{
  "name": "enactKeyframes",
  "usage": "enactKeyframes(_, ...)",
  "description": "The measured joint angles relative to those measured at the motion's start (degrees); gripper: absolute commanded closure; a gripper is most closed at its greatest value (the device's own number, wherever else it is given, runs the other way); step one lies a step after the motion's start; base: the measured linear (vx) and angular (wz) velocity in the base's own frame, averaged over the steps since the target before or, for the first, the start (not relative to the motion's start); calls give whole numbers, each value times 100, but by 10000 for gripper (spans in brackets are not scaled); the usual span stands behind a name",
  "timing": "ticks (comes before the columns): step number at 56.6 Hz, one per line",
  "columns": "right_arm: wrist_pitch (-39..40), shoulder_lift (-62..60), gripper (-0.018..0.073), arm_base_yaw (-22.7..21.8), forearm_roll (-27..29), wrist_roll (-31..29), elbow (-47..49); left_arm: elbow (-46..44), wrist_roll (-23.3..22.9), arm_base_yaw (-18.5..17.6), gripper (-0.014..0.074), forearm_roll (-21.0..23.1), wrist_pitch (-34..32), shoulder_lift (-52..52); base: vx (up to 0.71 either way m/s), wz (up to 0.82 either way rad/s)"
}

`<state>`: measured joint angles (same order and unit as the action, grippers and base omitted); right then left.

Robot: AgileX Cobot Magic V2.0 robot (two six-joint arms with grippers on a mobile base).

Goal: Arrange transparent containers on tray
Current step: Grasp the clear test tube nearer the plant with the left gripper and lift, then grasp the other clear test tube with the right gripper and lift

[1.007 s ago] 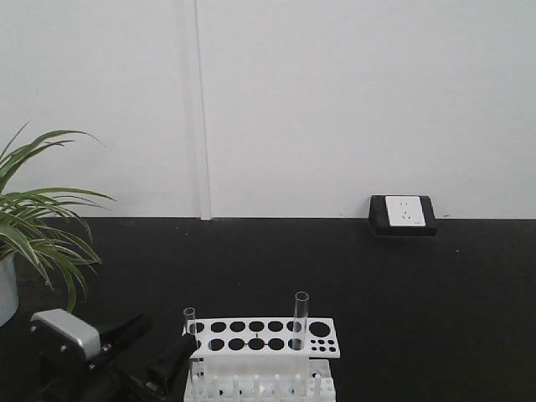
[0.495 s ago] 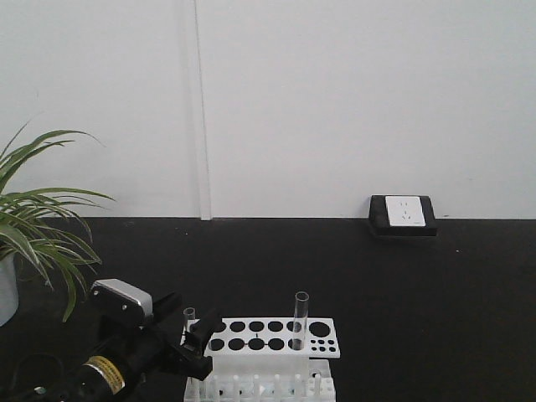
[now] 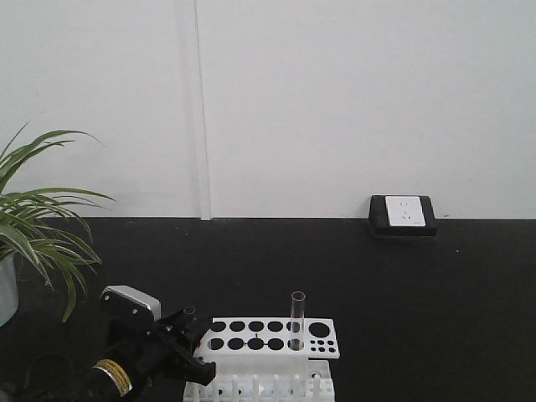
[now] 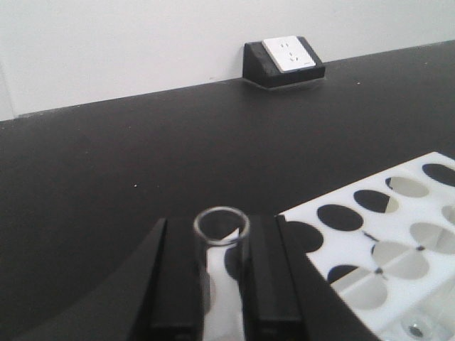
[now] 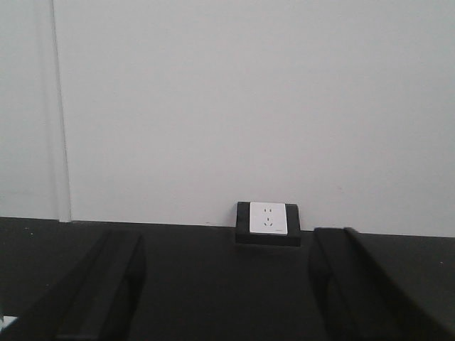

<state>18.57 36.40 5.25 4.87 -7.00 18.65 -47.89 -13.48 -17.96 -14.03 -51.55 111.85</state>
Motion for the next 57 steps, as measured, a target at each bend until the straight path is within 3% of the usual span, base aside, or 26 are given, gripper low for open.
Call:
enactKeyframes(16, 0, 0, 33, 0, 0, 0, 0, 0, 0, 0, 603, 0, -136, -72, 0, 0)
enactKeyframes(26, 0, 0, 33, 0, 0, 0, 0, -57, 0, 0, 601, -15, 24, -777, 0, 0)
enactKeyframes(45, 0, 35, 33, 0, -437, 53, 0, -1278, -193, -5, 601, -928, 2158, -2959, 0, 0)
enactKeyframes(57, 310, 654, 33, 0, -1297, 950, 0, -1314, -822, -5, 601, -1032, 3872, -3912, 0, 0)
